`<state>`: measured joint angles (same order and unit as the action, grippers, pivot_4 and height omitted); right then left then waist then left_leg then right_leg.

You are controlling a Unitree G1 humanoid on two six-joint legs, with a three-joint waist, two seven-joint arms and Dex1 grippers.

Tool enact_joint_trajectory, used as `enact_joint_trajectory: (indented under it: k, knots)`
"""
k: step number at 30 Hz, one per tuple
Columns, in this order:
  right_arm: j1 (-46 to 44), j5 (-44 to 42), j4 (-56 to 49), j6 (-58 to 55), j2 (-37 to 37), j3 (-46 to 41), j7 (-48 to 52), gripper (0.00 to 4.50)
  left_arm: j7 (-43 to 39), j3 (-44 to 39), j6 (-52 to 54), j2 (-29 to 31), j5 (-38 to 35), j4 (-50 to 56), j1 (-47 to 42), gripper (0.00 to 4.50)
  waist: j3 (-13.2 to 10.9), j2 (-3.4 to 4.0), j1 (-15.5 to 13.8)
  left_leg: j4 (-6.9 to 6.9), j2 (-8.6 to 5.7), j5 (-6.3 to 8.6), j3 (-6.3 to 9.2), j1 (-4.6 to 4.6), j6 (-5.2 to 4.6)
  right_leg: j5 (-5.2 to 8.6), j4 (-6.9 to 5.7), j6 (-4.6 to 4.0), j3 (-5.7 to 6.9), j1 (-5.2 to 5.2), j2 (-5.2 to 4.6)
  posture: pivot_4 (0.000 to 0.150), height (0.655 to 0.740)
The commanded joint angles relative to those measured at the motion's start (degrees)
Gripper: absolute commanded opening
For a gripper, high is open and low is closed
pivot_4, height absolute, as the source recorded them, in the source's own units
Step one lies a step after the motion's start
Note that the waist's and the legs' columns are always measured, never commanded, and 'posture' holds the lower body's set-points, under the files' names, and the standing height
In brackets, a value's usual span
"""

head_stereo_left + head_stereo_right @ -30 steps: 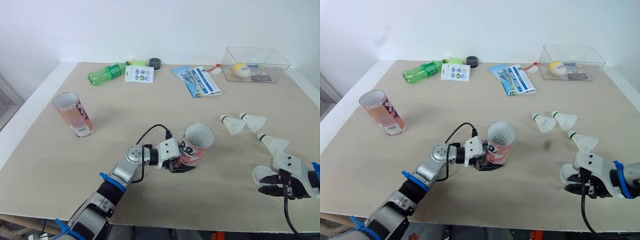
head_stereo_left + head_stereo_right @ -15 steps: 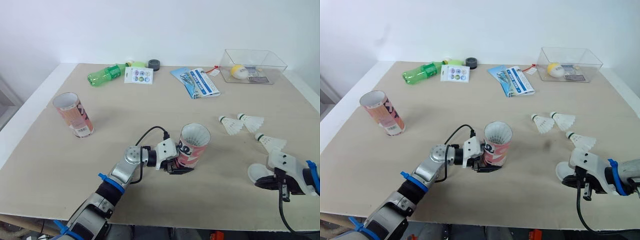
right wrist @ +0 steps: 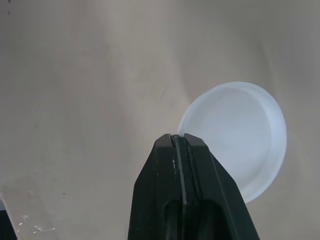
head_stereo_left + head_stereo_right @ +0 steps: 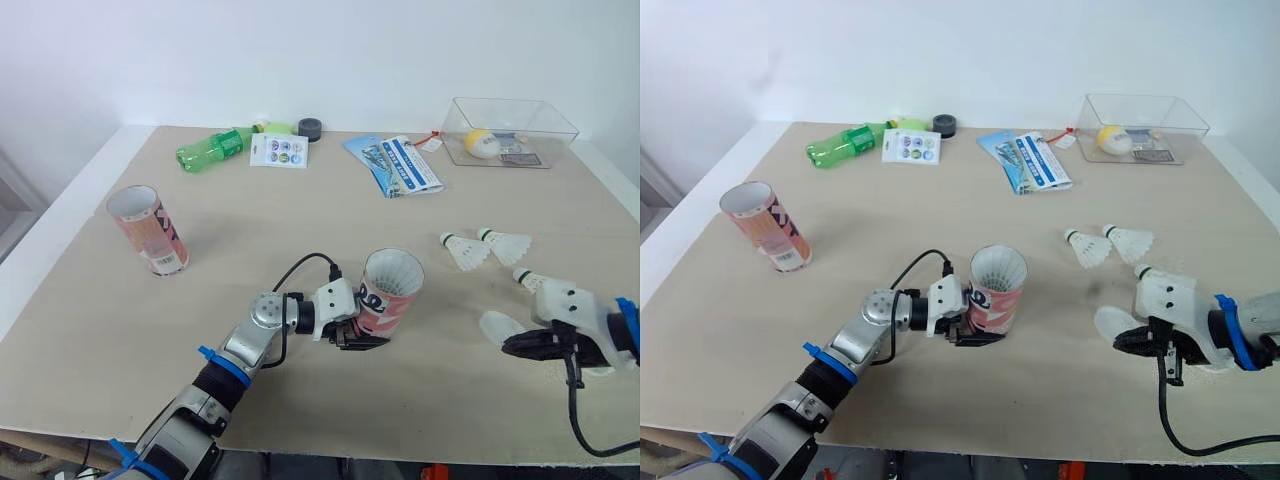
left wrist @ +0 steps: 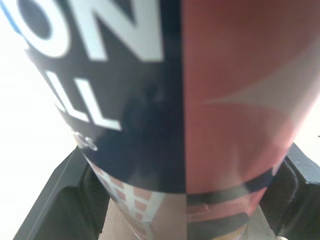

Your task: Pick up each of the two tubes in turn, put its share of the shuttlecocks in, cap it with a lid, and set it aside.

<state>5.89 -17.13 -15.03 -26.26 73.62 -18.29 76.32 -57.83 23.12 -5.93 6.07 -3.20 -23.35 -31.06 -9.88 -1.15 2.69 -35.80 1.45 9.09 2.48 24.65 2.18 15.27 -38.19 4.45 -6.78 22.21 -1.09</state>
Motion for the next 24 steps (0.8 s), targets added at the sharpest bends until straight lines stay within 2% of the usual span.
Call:
enact_joint_trajectory:
  k: [1, 5, 9, 15, 17, 21, 24]
  knots:
    - [-5.18, -1.07, -1.17, 3.50, 1.83, -2.21, 0.85, 0.03, 1.02, 0.58, 1.46, 0.46, 2.05, -3.39, -0.38, 3.55, 0.00, 0.01, 0.00, 0.00, 0.00, 0.00, -0.01, -0.01, 0.00, -0.01, 0.00, 0.01, 0.00, 0.00, -0.01, 0.150, 0.7400]
    - [-15.03, -1.46, 0.31, 9.36, 2.56, 0.67, 2.08, 0.03, 0.63, 0.08, 3.48, 0.09, 1.35, -4.51, -1.56, 3.55, 0.01, 0.04, 0.05, -0.02, -0.04, 0.00, -0.02, -0.01, 0.00, -0.04, 0.01, 0.03, 0.02, -0.01, -0.08, 0.150, 0.7400]
    - [-28.80, -1.87, 2.05, 14.01, 2.99, 7.31, 5.60, 0.03, -0.38, -0.09, 5.06, -0.16, 0.91, -5.43, -2.81, 3.55, 0.01, 0.10, 0.11, -0.02, -0.11, 0.00, -0.19, -0.05, 0.00, -0.06, 0.03, 0.03, 0.03, 0.03, -0.25, 0.150, 0.7400]
    - [-51.87, -2.50, 2.36, 13.29, -1.07, 20.57, 14.68, 0.03, -0.93, 0.13, 6.76, -0.43, 1.63, -7.42, -5.17, 3.55, 0.01, 0.14, 0.10, 0.07, -0.13, 0.00, -0.28, -0.01, 0.01, -0.06, 0.10, 0.03, 0.03, 0.10, -0.33, 0.150, 0.7400]
    - [-57.74, -5.26, 2.31, 10.23, -2.91, 24.61, 16.04, 0.03, 0.10, 0.26, 6.46, -0.56, 2.54, -8.66, -6.22, 3.55, -0.03, 0.08, 0.02, 0.12, -0.12, 0.00, -0.25, 0.00, 0.01, -0.06, 0.11, 0.03, 0.05, 0.11, -0.32, 0.150, 0.7400]
    - [-63.35, -9.66, 2.41, 4.90, -7.09, 28.55, 16.17, 0.03, 1.50, 0.08, 6.32, -1.40, 2.72, -10.22, -7.08, 3.55, -0.04, 0.03, -0.05, 0.10, -0.13, -0.01, -0.23, 0.04, 0.01, -0.06, 0.12, 0.03, 0.05, 0.10, -0.34, 0.150, 0.7400]
    - [-63.39, -10.71, 1.91, 3.69, -6.09, 30.95, 16.18, 0.03, 1.76, 0.33, 6.05, -1.44, 3.03, -9.94, -6.44, 3.55, -0.04, 0.04, -0.15, 0.08, -0.14, -0.01, -0.27, 0.05, 0.02, -0.08, 0.12, 0.04, 0.03, 0.11, -0.38, 0.150, 0.7400]
